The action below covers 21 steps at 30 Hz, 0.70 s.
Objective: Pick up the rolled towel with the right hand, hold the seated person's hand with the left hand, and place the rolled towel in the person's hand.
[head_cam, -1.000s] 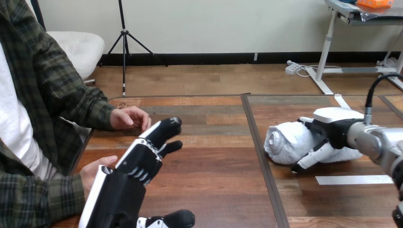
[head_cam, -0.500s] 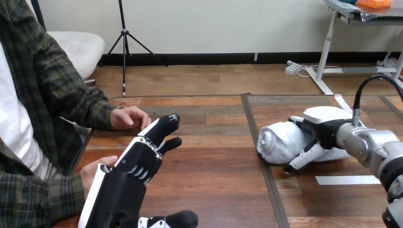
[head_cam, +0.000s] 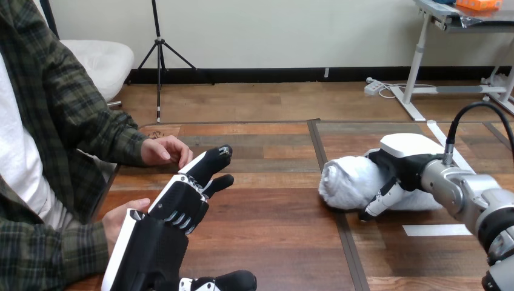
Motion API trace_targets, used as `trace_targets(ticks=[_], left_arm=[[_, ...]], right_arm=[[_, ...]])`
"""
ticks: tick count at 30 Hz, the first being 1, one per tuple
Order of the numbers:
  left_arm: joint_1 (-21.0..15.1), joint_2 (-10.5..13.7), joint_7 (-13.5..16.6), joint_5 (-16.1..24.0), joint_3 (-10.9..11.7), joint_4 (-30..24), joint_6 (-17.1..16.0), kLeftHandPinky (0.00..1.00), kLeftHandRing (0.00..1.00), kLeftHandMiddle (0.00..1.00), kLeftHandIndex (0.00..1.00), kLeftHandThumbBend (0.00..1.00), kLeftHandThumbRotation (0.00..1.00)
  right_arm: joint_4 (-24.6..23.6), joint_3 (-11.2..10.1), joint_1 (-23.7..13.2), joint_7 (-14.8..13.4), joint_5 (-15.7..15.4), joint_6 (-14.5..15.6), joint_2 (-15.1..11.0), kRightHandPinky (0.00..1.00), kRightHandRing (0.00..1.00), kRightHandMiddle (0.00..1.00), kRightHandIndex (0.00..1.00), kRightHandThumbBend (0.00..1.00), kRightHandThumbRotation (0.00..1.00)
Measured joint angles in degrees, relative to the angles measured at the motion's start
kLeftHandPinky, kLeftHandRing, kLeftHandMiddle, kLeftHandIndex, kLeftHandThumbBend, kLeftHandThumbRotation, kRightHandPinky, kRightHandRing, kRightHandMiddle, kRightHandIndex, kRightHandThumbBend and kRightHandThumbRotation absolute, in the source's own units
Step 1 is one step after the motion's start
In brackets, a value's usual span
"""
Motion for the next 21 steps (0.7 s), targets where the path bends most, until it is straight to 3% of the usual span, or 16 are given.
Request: trace_targets(ticks=[9, 21], left_arm=[[0.0, 0.0, 0.0, 0.0, -0.2, 0.0, 0.0, 0.85, 0.91, 0.89, 0.83, 1.0, 0.39], [0.0, 0.0, -0.6, -0.9, -0.3, 0.0, 0.0, 0.85, 0.91, 0.89, 0.83, 1.0, 0.37]], right_arm=[[0.0, -0.8, 1.1, -1.7, 0.9, 0.5, 0.6, 0.46, 0.45, 0.49, 0.49, 0.86, 0.02], [0.0, -2.7, 2.4, -3.5, 3.6, 0.4, 0.7, 0.43, 0.41, 0.43, 0.44, 0.82, 0.0]])
